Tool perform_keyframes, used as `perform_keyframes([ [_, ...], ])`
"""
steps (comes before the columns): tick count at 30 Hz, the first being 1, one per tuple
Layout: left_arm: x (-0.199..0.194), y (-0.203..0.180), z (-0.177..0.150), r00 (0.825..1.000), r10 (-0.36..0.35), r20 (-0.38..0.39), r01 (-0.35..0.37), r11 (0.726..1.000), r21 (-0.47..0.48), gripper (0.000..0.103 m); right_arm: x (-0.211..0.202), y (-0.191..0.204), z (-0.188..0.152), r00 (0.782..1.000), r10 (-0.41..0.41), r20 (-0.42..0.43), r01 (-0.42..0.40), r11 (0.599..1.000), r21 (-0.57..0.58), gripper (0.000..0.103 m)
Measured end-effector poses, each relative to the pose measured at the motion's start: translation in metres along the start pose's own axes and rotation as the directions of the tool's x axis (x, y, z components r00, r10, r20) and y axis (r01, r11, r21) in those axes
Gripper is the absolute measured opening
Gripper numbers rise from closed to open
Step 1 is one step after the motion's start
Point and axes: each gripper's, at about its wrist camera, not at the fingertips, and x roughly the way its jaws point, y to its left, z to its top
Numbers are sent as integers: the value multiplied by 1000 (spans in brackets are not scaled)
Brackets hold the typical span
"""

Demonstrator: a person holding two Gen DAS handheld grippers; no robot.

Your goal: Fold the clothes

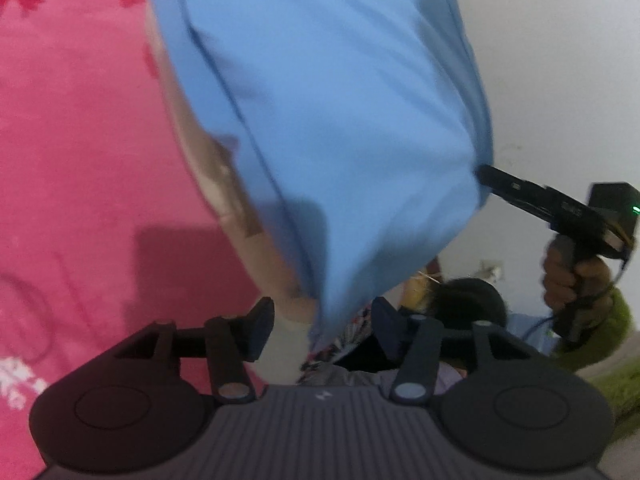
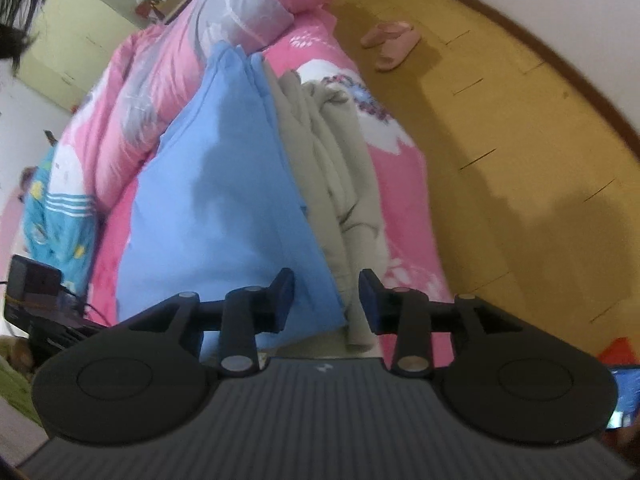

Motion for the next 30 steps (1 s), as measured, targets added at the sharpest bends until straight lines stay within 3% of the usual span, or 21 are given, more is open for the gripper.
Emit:
perform_keyframes([
  [7,-40,16,-18,988,129,84,-121,988,-94,58,-22,24,26,995,8,102,4,993,-118,35],
  [10,-50,7,-18,978,160,136,-144,982,-122,56,-2,24,44,994,34,100,-22,993,-118,35],
  [13,-55,-2,-15,972,130,196,-107,987,-123,55,18,25,63,993,59,99,-47,992,-117,35],
  [17,-38,-9,2,970,33,239,-14,997,-79,55,45,26,89,991,92,96,-81,990,-117,45],
  [21,-13,-4,15,976,22,217,-10,998,-56,56,72,27,114,988,126,94,-115,987,-116,52],
  [27,-6,3,19,984,9,178,-3,1000,-31,56,112,29,151,980,176,91,-165,980,-115,52],
  [30,-10,-4,19,988,0,157,4,1000,-27,56,107,39,143,975,202,93,-190,974,-127,49],
])
